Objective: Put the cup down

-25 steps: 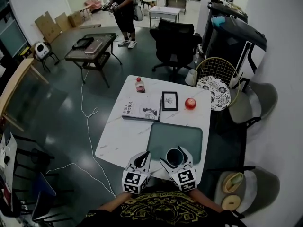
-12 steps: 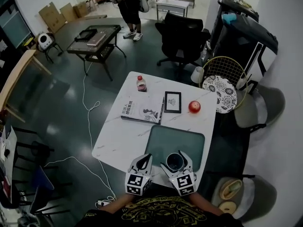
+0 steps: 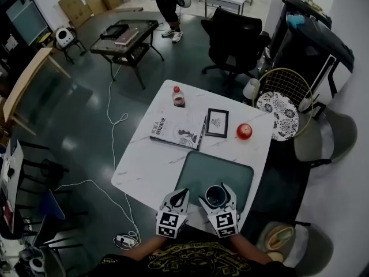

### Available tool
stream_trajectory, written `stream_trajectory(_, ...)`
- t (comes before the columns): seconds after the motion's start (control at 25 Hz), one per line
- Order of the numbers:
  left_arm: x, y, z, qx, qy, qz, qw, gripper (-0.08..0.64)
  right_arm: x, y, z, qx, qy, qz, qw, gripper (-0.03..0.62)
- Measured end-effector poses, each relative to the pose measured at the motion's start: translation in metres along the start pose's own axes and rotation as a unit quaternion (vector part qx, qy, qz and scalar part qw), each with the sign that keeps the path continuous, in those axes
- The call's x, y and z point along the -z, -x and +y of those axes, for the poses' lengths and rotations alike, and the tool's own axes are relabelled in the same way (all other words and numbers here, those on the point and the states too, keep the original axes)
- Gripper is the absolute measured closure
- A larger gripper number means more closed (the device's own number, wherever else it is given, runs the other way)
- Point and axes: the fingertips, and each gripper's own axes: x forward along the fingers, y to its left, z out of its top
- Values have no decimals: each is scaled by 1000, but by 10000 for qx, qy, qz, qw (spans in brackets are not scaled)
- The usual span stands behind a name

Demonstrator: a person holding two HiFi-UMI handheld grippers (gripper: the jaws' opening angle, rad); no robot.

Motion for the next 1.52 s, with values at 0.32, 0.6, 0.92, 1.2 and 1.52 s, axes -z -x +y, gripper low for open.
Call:
stream_trajectory(0.32, 12, -10, -8, -17, -84, 154, 9998, 549, 16, -10, -11, 24, 141, -7, 9999, 195)
stream_trajectory(0.6, 12, -9, -12, 7, -94, 186, 9998, 549, 22, -11, -19, 248, 188, 90, 9995, 193)
stream_trajectory(0.92, 16, -5, -13, 3, -107, 178, 9998, 549, 24, -12, -16, 291, 333, -26, 9990, 189)
stream_trajectory(1.2, 14, -2, -13, 52, -80, 92, 9999, 549, 24, -15, -13, 191, 243, 16, 9995, 158)
stream_trajectory(1.52, 13, 11, -10, 60, -52, -11, 10000, 549, 21, -9, -16, 225, -35, 7, 9997, 127)
